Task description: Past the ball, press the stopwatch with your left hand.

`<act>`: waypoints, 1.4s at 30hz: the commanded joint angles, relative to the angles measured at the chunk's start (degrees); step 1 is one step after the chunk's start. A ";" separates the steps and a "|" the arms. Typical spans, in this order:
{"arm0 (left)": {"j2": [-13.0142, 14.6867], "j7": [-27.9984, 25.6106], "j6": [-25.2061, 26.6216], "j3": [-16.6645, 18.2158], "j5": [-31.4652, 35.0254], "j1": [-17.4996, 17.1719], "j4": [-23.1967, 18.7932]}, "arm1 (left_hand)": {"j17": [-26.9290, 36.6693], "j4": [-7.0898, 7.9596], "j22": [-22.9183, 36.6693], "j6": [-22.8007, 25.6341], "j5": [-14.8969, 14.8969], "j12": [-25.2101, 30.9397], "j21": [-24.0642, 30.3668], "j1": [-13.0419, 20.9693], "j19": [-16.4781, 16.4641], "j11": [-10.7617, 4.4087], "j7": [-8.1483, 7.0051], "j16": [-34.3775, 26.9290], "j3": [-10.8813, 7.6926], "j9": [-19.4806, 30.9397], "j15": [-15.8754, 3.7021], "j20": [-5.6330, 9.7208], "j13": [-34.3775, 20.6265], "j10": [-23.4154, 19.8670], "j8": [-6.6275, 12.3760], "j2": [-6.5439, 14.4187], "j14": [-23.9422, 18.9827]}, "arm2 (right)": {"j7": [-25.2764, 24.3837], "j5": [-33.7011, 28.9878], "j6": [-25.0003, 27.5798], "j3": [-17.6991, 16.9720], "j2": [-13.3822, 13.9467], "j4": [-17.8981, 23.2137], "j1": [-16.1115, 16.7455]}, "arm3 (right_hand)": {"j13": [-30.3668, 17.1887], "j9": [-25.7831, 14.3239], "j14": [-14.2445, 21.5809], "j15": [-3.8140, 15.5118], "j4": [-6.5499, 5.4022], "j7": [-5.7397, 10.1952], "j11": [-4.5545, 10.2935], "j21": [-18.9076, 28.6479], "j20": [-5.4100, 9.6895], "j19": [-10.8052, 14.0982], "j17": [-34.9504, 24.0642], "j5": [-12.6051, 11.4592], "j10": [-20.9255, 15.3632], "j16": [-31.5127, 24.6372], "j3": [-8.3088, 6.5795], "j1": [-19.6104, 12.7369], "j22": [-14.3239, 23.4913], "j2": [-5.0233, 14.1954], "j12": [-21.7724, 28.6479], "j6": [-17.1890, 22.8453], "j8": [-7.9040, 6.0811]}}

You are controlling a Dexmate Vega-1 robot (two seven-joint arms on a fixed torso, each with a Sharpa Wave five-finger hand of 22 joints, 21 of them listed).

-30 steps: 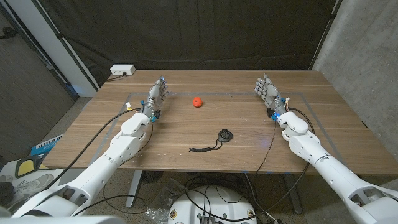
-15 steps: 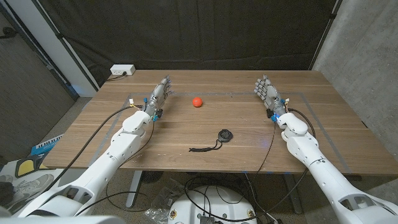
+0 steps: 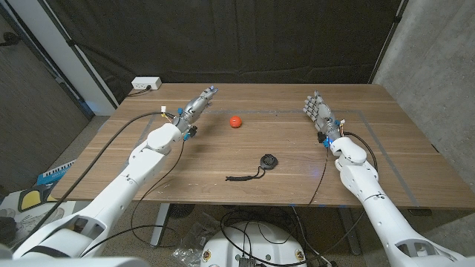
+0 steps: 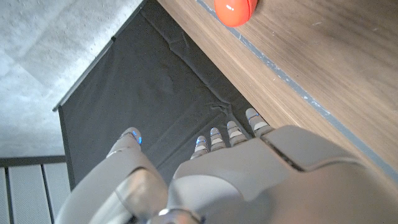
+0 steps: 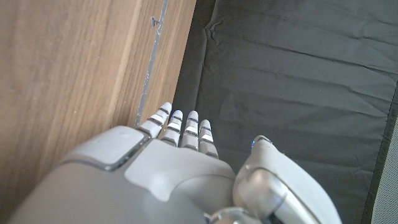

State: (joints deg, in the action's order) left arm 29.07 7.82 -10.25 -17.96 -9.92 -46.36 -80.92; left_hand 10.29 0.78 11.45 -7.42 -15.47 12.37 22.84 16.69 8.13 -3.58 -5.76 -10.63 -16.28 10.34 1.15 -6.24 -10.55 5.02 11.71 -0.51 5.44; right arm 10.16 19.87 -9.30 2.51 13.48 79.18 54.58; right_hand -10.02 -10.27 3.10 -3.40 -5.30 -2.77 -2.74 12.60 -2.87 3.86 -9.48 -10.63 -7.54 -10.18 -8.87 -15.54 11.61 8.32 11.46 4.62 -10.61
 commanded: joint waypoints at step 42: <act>9.53 19.82 -4.13 -6.16 23.86 7.33 -12.59 | 0.96 -5.05 0.68 5.73 -0.52 1.69 -0.31 6.49 0.37 1.63 1.21 -1.22 1.49 0.66 0.63 -1.57 -0.99 -5.87 1.82 -4.79 -0.87 | -6.46 -11.20 0.75 -1.51 -6.39 12.14 8.72 | -0.32 -0.18 0.08 -0.58 0.36 0.23 -0.15 0.43 0.01 0.51 -0.24 -0.14 -0.97 -0.08 -0.39 -0.45 0.08 -0.62 0.48 0.59 -0.33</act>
State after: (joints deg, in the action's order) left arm 37.52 22.11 -12.38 -22.09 10.48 -41.55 -92.37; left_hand 11.08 -3.90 11.87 -2.23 -15.69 13.80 22.40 22.84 8.50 -1.84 -4.39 -11.51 -14.72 10.81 1.94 -7.70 -11.35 -0.21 12.97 -5.01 4.81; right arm 6.12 10.52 -7.87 0.16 7.72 89.76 62.19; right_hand -10.00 -10.26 3.10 -3.39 -5.14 -2.45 -2.81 12.60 -2.86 3.85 -9.46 -10.62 -8.07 -10.17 -9.02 -15.86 11.59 8.01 11.66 4.92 -10.60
